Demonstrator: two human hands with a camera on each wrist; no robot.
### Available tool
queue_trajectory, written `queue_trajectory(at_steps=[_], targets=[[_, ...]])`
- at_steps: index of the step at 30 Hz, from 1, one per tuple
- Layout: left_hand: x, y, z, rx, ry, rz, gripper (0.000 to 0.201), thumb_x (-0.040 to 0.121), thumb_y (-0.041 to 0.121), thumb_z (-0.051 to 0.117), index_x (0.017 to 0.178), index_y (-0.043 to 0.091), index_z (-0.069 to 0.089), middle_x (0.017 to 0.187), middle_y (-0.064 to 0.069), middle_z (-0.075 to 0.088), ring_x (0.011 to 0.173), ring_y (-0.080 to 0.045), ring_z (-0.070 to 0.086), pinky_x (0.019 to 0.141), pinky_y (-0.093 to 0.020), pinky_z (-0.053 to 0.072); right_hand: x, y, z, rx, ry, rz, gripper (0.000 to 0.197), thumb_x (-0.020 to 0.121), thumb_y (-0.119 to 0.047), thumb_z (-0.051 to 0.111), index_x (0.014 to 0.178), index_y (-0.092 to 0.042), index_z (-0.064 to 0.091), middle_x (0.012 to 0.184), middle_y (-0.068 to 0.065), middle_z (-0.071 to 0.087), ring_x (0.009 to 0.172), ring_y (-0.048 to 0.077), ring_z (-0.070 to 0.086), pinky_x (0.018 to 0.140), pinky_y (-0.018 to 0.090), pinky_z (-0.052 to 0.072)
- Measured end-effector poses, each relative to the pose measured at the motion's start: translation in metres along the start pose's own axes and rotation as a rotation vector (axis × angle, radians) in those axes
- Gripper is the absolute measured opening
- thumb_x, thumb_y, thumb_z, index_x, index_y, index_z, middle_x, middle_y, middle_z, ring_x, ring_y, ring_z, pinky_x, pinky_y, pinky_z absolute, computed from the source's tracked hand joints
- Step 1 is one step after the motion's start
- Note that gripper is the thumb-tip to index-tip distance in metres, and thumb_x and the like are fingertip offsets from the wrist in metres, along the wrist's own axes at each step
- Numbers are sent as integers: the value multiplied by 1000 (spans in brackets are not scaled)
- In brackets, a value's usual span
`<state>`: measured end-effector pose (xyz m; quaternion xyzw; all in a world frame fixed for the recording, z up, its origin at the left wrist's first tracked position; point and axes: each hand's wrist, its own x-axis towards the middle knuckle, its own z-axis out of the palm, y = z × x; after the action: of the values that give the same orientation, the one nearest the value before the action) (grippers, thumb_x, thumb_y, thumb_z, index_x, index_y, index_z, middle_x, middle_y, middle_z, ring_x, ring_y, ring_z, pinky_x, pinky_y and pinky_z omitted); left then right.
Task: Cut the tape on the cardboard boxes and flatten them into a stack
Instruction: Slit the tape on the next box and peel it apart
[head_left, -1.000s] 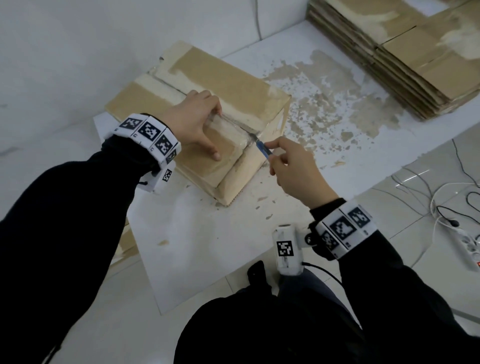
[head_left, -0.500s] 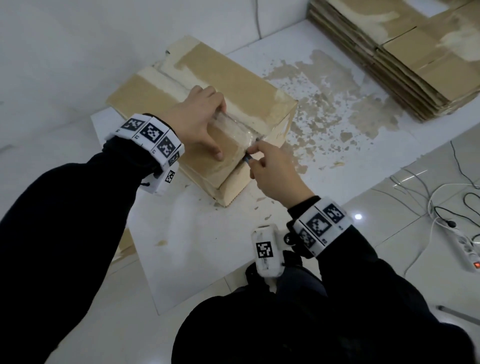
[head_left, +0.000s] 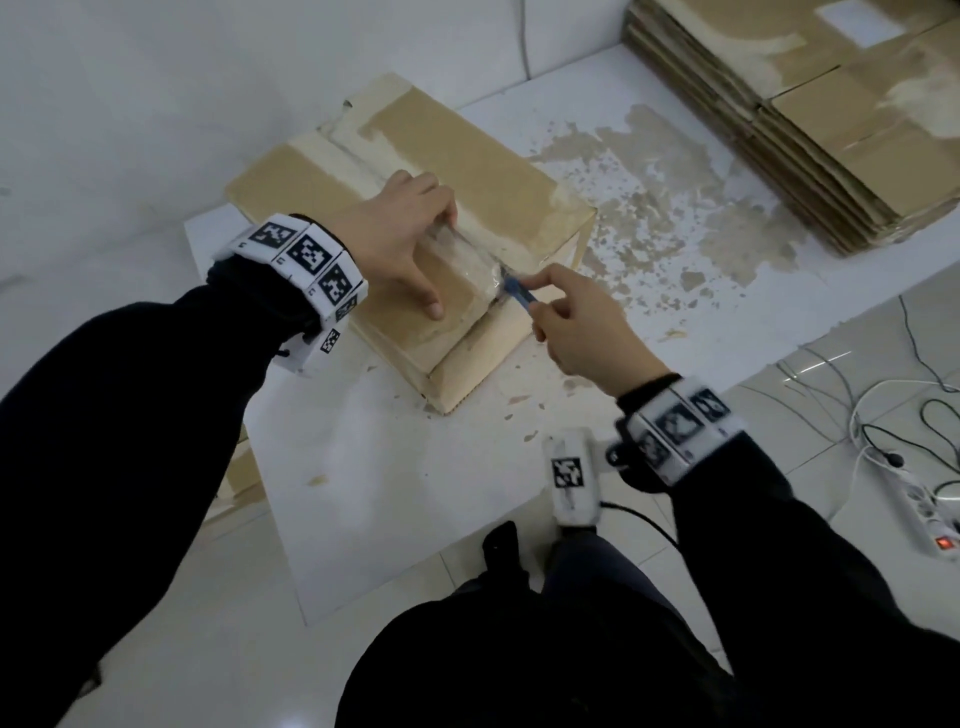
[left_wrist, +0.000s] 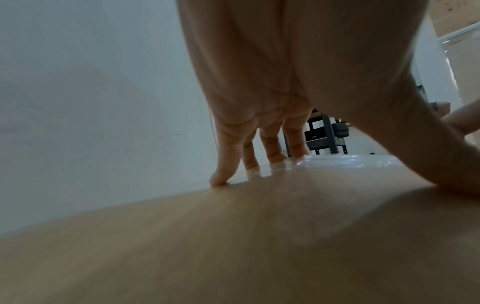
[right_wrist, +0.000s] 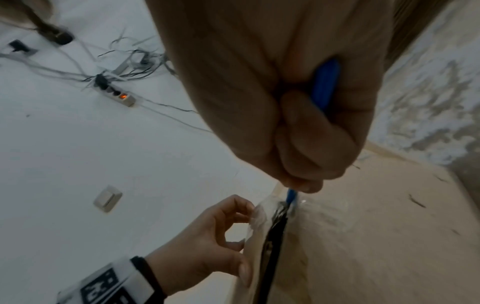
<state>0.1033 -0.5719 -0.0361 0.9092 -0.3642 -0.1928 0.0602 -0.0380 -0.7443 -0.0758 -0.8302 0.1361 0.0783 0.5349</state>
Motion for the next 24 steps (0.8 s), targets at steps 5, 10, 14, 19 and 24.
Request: queue_trajectory(at_steps=[5, 10, 14, 19, 24], targets=[[2, 1, 3, -6, 37, 20, 87, 48, 39, 91, 117, 11, 45, 113, 0, 38, 109, -18, 31, 90, -30, 34, -4, 3, -7, -19, -76, -7, 16, 99, -14, 42, 111, -18, 53, 68, 15, 50, 45, 17, 32, 40, 23, 28], [8, 8, 3, 25, 49, 17, 89, 44, 38, 91, 115, 6, 47, 115, -7, 41, 110, -23, 33, 87, -32, 32, 1, -6, 3, -19, -139, 6, 20, 98, -15, 44, 114, -18, 56, 66, 4, 55, 43, 14, 38, 38, 21, 32], [7, 4, -1, 17, 61, -58, 88, 49, 41, 89, 118, 9, 46, 118, -7, 43, 113, -25, 34, 91, -36, 35, -37, 7, -16, -35, -280, -27, 20, 98, -17, 46, 114, -21, 57, 68, 5, 60, 45, 12, 42, 39, 22, 33], [7, 14, -9, 85, -67, -160, 71, 75, 75, 52, 114, 14, 53, 104, -2, 47, 101, -23, 43, 90, -39, 40, -17, 11, -60, -196, 59, -220, 28, 98, -15, 47, 124, -23, 52, 80, 0, 65, 54, 4, 53, 43, 13, 40], [20, 40, -1, 318, -57, -353, 53, 100, 46, 28, 109, 9, 66, 116, -14, 54, 112, -29, 40, 107, -45, 23, 12, 23, -42, -354, -70, -324, 29, 96, -14, 49, 121, -25, 56, 79, 9, 66, 61, 24, 58, 58, 41, 54]])
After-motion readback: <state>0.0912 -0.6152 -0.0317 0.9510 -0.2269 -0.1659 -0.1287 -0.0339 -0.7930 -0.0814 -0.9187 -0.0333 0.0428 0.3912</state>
